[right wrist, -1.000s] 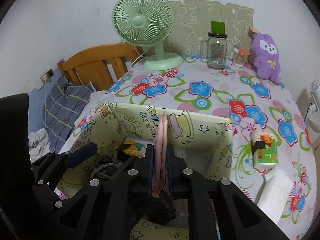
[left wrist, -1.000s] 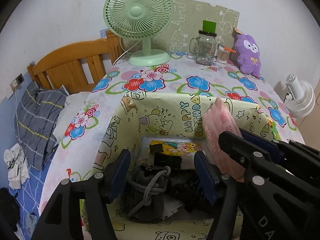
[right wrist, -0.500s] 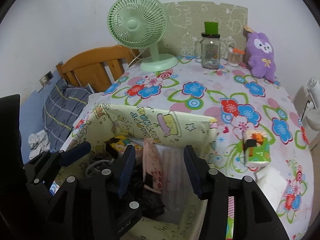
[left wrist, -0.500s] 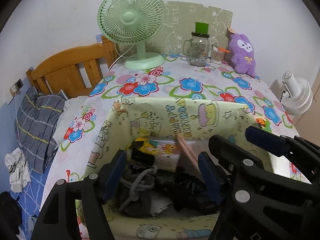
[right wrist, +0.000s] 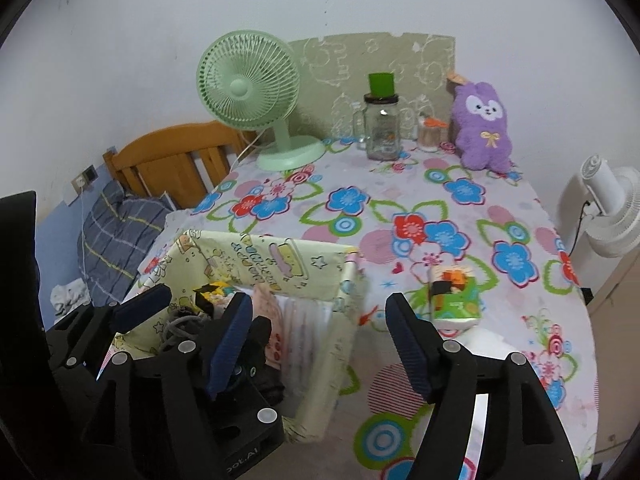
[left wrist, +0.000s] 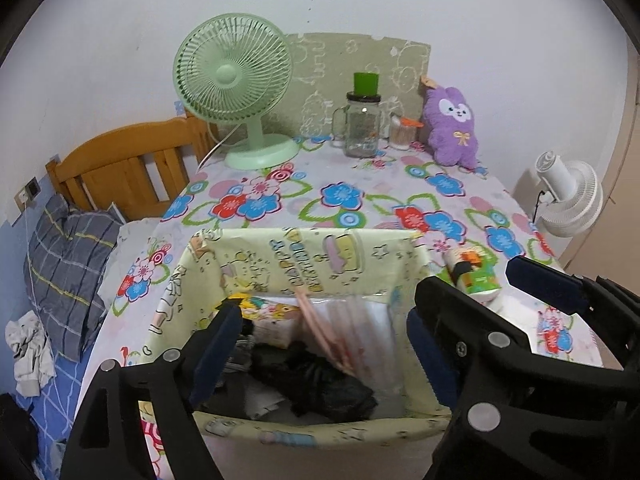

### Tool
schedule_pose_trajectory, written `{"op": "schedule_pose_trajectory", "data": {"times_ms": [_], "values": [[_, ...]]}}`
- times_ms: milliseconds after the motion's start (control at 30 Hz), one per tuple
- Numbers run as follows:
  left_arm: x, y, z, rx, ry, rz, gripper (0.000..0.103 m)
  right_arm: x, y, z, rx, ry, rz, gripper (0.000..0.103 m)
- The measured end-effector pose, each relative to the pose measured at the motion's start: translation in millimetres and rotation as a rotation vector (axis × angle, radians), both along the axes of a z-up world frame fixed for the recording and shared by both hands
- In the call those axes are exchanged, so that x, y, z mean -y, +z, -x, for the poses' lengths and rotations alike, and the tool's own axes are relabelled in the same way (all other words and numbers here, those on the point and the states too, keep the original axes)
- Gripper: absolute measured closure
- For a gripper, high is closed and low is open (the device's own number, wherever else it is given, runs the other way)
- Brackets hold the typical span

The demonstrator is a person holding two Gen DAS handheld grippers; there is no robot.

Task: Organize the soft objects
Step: 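Lift both open tools out of the box toward the white cloth pad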

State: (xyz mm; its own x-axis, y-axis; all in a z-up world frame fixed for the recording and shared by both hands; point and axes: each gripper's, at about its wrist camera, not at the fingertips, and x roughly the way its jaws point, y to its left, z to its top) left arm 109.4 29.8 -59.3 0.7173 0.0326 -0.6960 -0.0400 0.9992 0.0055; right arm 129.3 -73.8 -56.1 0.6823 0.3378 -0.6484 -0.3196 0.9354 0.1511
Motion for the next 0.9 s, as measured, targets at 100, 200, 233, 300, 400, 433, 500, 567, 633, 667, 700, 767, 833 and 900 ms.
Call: {"op": "schedule_pose_trajectory", "data": {"times_ms": [100, 200, 233, 300, 400, 433, 500, 567, 633, 667, 700, 767, 833, 900], "values": [[10, 5, 4, 0.018, -0.010, 0.001, 0.011, 10, 5, 7, 0.015, -0.016, 0.003, 0.026], [19, 9, 8, 0.038, -0.023, 0.008, 0.009, 21, 9, 13, 0.032, -0.024, -0.001, 0.025], [21, 11, 9, 0.044, -0.029, 0.012, 0.007, 24, 11, 15, 0.038, -0.025, 0.001, 0.025], [27, 13, 13, 0.060, -0.031, 0.007, 0.006, 30, 13, 18, 0.043, -0.030, 0.002, 0.024], [35, 16, 17, 0.073, -0.040, 0.005, 0.006, 40, 16, 24, 0.059, -0.051, 0.003, 0.020], [39, 17, 18, 0.075, -0.042, 0.001, 0.006, 42, 16, 25, 0.062, -0.057, 0.004, 0.018], [45, 17, 19, 0.076, -0.049, -0.005, 0.006, 50, 17, 28, 0.067, -0.068, 0.002, 0.018], [52, 18, 21, 0.076, -0.055, -0.011, 0.006, 57, 17, 30, 0.069, -0.079, 0.003, 0.017], [57, 17, 21, 0.074, -0.063, -0.013, 0.006, 62, 17, 32, 0.069, -0.088, 0.004, 0.017], [61, 17, 21, 0.072, -0.068, -0.014, 0.006, 65, 16, 33, 0.069, -0.094, 0.005, 0.016], [64, 17, 22, 0.072, -0.072, -0.015, 0.006, 69, 16, 34, 0.070, -0.101, 0.007, 0.016], [71, 16, 23, 0.068, -0.084, -0.016, 0.006, 76, 16, 36, 0.072, -0.118, 0.012, 0.013], [77, 15, 23, 0.067, -0.094, -0.018, 0.006, 82, 15, 37, 0.076, -0.133, 0.014, 0.012], [83, 15, 24, 0.067, -0.103, -0.021, 0.006, 88, 14, 38, 0.078, -0.143, 0.015, 0.012]]}}
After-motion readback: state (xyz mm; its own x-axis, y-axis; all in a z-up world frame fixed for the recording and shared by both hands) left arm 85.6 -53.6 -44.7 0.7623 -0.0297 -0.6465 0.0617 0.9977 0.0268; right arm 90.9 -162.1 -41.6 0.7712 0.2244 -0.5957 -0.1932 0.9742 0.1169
